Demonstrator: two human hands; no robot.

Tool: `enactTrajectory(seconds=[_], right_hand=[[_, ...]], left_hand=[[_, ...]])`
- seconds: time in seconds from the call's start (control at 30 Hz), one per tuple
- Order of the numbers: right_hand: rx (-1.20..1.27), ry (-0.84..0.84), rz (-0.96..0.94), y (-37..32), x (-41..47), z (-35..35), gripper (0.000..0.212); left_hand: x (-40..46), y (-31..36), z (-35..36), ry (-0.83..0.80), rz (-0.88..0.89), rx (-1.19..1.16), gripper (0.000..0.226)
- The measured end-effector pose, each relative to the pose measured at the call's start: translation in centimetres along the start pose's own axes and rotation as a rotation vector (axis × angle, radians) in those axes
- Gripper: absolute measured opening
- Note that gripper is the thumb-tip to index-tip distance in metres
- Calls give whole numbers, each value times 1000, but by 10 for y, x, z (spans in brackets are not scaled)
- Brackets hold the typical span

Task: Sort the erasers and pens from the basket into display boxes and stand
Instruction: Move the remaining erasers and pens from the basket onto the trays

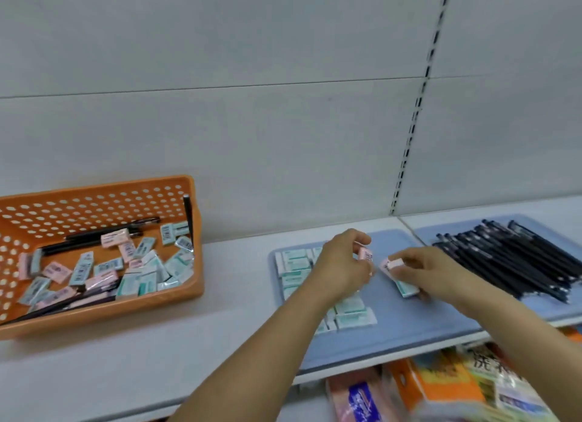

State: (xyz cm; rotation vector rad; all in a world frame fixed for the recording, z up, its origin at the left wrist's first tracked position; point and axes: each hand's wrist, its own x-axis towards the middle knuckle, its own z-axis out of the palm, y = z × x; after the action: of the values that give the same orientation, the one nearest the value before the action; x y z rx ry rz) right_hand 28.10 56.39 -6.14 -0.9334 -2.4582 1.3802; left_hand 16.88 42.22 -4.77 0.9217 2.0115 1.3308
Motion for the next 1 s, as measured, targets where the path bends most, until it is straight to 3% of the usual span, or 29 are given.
enactTrajectory(seconds=[0.13, 0.23, 0.37, 0.43, 0.53, 0.67, 0.83, 1.0], right_hand=[[-141, 53, -33, 20, 11, -14, 15], [-284, 139, -86, 21, 10, -19, 16], [-228, 231, -297, 7, -12, -8, 11], [-177, 166, -455, -7, -30, 9, 14], [-164, -73, -648, -24, -55, 43, 14], [-476, -155, -841, -27, -60, 79, 8], [-717, -123, -935, -32, -62, 86, 19], [-829, -210, -795, -48, -71, 84, 24]], left_hand=[[12, -2, 18, -47, 155, 323, 44], [-3, -9, -10, 69, 217, 367, 39], [-49, -44, -60, 198, 234, 452, 25], [-71, -65, -72, 135, 237, 498, 23], [-85, -86, -79, 56, 248, 509, 20], [-83, -93, -81, 40, 267, 527, 18], [-83, -95, -84, 6, 259, 518, 20], [-90, -89, -84, 64, 326, 577, 25]])
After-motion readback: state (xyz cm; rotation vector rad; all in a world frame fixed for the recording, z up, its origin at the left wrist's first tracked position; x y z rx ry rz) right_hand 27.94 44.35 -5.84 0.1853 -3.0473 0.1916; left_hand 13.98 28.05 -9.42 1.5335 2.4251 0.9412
